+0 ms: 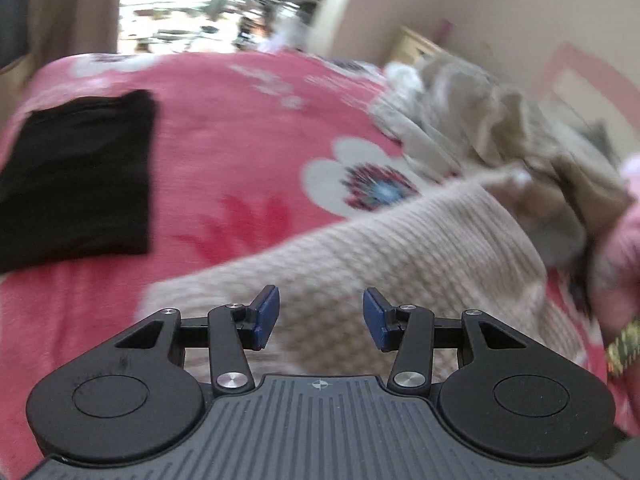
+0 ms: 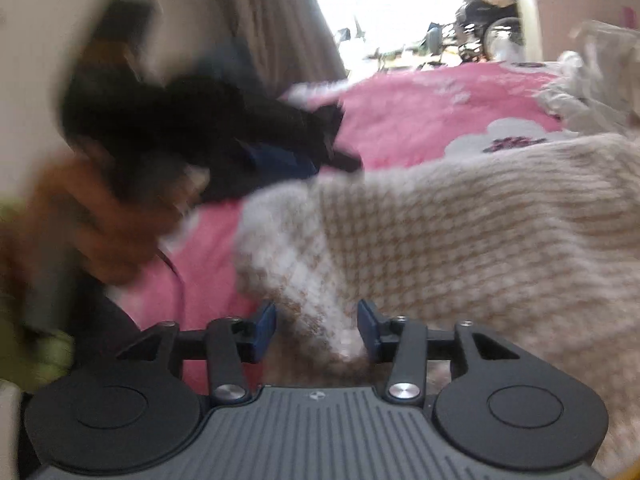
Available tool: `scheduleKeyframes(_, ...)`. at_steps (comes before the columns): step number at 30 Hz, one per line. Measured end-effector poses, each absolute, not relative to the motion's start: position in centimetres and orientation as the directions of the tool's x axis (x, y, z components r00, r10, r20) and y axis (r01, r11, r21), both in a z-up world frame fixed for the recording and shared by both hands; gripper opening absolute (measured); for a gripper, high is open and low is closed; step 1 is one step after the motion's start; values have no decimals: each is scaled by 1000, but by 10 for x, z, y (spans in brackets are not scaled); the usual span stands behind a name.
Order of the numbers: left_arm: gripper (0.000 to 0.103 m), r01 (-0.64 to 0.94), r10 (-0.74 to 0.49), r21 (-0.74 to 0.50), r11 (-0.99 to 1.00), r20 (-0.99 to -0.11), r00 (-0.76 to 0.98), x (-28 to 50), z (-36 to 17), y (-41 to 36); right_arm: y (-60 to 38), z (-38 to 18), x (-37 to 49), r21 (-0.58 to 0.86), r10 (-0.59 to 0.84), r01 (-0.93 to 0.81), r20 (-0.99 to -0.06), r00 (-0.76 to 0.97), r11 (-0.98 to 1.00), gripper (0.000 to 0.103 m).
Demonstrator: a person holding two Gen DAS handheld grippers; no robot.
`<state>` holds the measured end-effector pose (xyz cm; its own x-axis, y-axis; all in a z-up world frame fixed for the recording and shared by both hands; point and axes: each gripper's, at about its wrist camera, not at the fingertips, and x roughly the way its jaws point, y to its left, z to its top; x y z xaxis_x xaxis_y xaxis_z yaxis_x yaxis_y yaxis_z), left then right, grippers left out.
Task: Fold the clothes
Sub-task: 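Open both grippers and release the folded coat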
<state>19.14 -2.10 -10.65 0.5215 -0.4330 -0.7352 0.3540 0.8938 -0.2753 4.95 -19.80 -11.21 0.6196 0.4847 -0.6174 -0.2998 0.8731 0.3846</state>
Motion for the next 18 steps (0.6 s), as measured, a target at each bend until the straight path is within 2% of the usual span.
scheduleKeyframes(2,46,380,-406,-228,897,-766,499,192,-122,-36,-233,-101,36,453,482,-234,-575,661,860,48)
scheduleKeyframes(5,46,402,-333,-134,906,-811,481,191,-142,-48,-293,-94,27,491,381,-75,-561,735,868,48)
scheduleKeyframes(8,46,453,-304,-57,889,-814,494,182,-149,-50,-358,-98,26,503,226,142,-600,767,852,51)
scheduleKeyframes(11,46,497,-270,18,867,-822,501,175,-153,-53,-408,-113,36,556,161,292,-626,763,779,51)
scheduleKeyframes(16,46,514,-250,49,857,-831,497,173,-158,-51,-429,-157,68,632,227,396,-678,699,666,48)
scheduleKeyframes(18,45,516,-250,48,855,-834,492,173,-158,-48,-426,-180,72,629,258,427,-711,654,650,42)
